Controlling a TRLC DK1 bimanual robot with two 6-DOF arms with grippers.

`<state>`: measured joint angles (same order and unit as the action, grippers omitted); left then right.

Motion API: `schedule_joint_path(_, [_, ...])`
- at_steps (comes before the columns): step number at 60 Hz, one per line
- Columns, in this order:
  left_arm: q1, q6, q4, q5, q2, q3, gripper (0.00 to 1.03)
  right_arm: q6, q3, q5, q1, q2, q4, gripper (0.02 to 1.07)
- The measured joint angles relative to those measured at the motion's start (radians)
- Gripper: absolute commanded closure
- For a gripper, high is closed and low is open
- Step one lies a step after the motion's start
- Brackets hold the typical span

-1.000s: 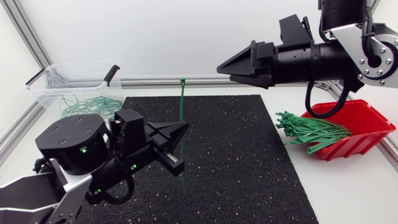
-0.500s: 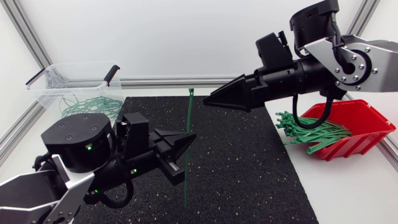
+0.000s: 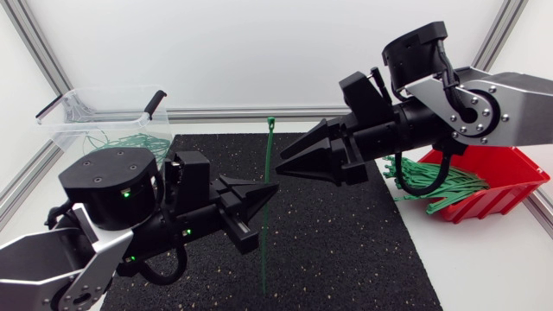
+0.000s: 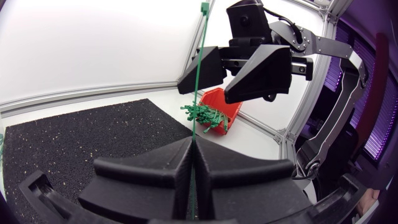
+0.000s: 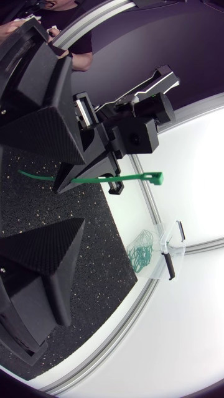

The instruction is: Take a green cable tie from the red box, thread the tail through the head to close it, then place it in the transparent bin on the left.

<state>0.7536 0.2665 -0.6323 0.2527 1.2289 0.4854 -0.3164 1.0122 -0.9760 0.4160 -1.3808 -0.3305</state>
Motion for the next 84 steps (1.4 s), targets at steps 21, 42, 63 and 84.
schedule_joint_path(21, [0.012, 0.0, 0.001, 0.021, 0.0, 0.0, 1.0, -0.026, 0.0, 0.005, 0.042, 0.0, -0.003, 0.49])
schedule_joint_path(42, [0.021, 0.0, 0.008, 0.024, 0.0, 0.0, 1.0, -0.052, -0.015, 0.031, 0.055, 0.0, -0.003, 0.83])
schedule_joint_path(63, [0.021, 0.0, 0.016, 0.024, -0.005, 0.0, 1.0, -0.093, -0.037, 0.035, 0.079, 0.0, -0.002, 1.01])
schedule_joint_path(84, [0.02, 0.0, 0.054, 0.027, -0.016, 0.0, 0.94, -0.103, -0.045, 0.094, 0.105, 0.014, -0.002, 1.01])
